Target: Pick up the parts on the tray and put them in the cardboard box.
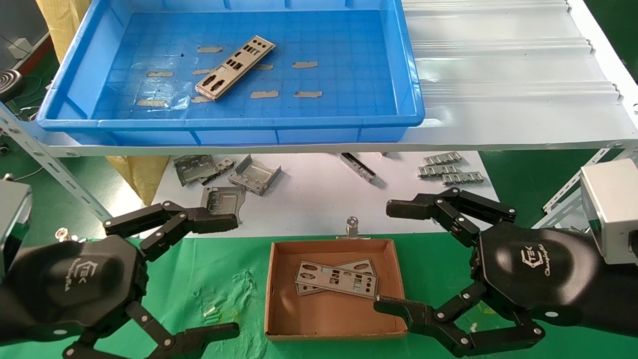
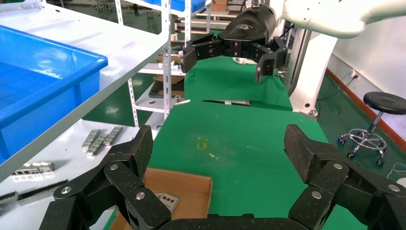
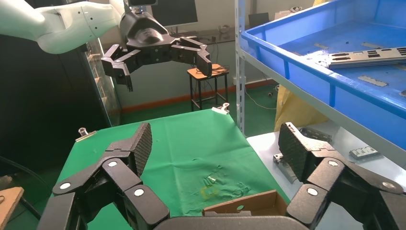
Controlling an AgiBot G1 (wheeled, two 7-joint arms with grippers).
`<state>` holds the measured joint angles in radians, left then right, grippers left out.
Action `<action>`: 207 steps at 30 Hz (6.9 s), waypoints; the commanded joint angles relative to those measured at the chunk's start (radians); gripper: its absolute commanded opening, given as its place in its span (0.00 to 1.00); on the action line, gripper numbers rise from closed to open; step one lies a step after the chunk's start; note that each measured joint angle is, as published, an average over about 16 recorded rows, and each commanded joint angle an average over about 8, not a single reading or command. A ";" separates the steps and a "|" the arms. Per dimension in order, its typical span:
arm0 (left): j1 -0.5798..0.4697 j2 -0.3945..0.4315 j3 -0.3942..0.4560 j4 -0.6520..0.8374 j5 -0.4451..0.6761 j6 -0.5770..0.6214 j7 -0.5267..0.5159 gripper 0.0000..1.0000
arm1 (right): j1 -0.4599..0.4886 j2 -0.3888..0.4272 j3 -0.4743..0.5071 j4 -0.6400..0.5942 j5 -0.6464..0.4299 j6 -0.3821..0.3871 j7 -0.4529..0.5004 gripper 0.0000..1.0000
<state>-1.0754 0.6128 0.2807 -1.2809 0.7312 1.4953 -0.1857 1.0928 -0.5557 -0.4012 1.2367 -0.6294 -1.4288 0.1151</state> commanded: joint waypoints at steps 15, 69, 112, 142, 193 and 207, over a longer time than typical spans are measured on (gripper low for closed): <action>0.000 0.000 0.000 0.000 0.000 0.000 0.000 1.00 | 0.000 0.000 0.000 0.000 0.000 0.000 0.000 1.00; 0.000 0.000 0.000 0.000 0.000 0.000 0.000 1.00 | 0.000 0.000 0.000 0.000 0.000 0.000 0.000 0.00; -0.850 0.508 0.267 1.001 0.564 -0.311 0.089 1.00 | 0.000 0.000 0.000 0.000 0.000 0.000 0.000 0.00; -0.944 0.641 0.315 1.255 0.650 -0.494 0.140 0.00 | 0.000 0.000 0.000 0.000 0.000 0.000 0.000 1.00; -0.950 0.641 0.310 1.281 0.644 -0.511 0.227 1.00 | 0.000 0.000 0.000 0.000 0.000 0.000 0.000 1.00; -0.946 0.636 0.302 1.285 0.632 -0.509 0.218 0.00 | 0.000 0.000 0.000 0.000 0.000 0.000 0.000 1.00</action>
<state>-2.0201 1.2488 0.5824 0.0047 1.3625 0.9869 0.0310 1.0929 -0.5557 -0.4013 1.2366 -0.6293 -1.4288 0.1150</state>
